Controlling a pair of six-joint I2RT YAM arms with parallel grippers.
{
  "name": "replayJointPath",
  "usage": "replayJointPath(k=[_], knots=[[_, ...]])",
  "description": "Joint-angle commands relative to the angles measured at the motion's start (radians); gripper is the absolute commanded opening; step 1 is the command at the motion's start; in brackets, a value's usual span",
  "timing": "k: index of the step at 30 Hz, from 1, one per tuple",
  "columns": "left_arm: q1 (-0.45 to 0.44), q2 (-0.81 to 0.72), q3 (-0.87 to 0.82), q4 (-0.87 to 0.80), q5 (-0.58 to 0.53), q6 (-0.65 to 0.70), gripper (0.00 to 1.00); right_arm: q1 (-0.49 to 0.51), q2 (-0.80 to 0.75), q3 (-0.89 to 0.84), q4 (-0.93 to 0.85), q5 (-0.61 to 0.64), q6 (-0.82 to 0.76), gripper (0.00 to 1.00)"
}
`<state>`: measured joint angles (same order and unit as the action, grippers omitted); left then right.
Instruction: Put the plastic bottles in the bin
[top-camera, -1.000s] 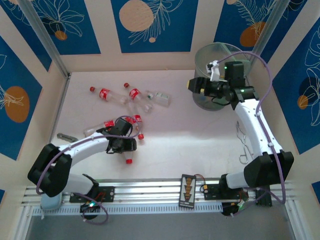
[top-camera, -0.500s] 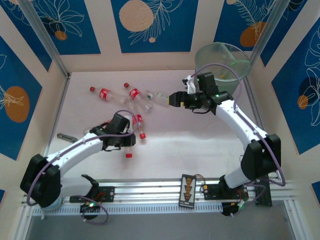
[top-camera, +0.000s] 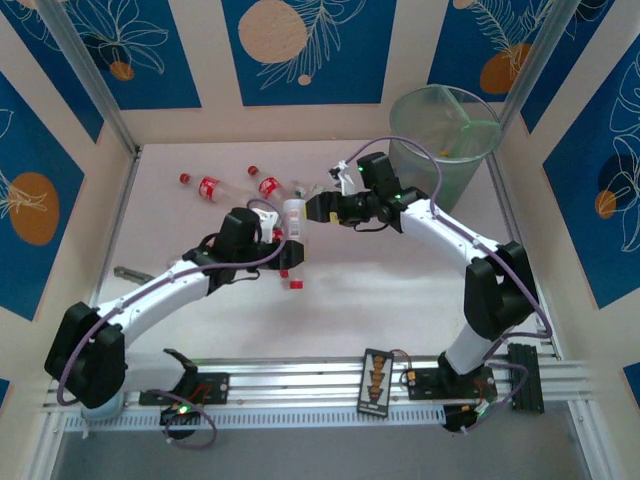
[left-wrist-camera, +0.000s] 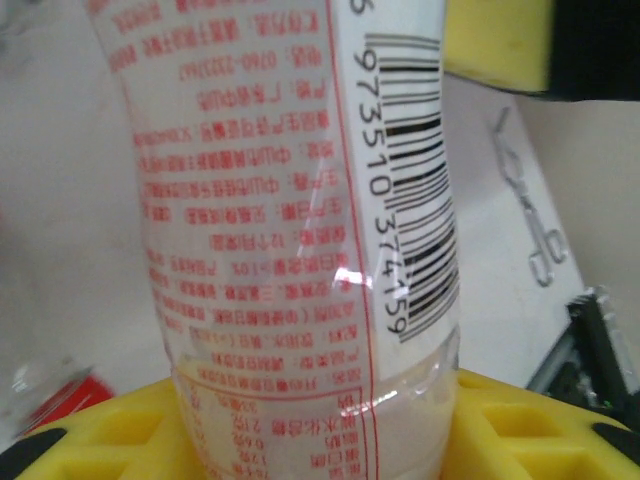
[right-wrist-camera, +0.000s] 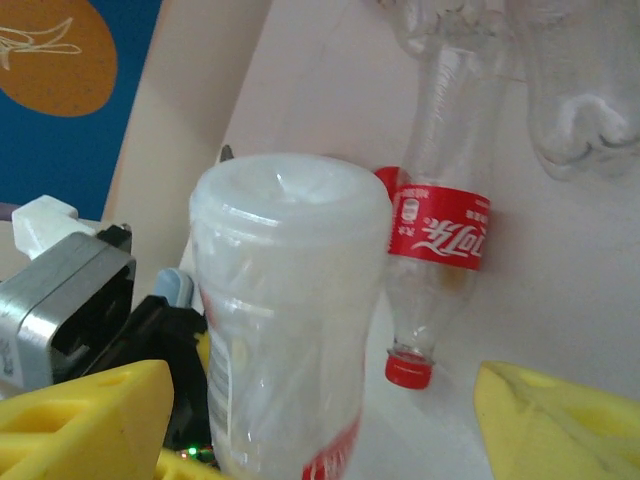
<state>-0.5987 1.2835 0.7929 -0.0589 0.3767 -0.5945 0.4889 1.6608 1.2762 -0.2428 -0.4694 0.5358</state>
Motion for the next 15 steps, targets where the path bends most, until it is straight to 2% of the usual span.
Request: replayJointPath(k=[1,3,7,11,15], knots=[[-0.015,0.014,0.021,0.132,0.106,-0.021,0.50,0.011,0.043,0.018,0.075,-0.054,0.038,0.79],[-0.021,0.019,0.024,0.139,0.119,-0.020,0.50,0.011,0.060,0.026,0.099,-0.063,0.050,0.77],[-0.026,0.023,0.021,0.140,0.116,-0.018,0.50,0.013,0.088,0.034,0.128,-0.090,0.072,0.66],[-0.026,0.036,0.025,0.149,0.116,-0.019,0.50,0.017,0.096,0.036,0.155,-0.120,0.090,0.60],[-0.027,0.042,0.023,0.167,0.113,-0.028,0.50,0.024,0.097,0.050,0.127,-0.109,0.066,0.53]])
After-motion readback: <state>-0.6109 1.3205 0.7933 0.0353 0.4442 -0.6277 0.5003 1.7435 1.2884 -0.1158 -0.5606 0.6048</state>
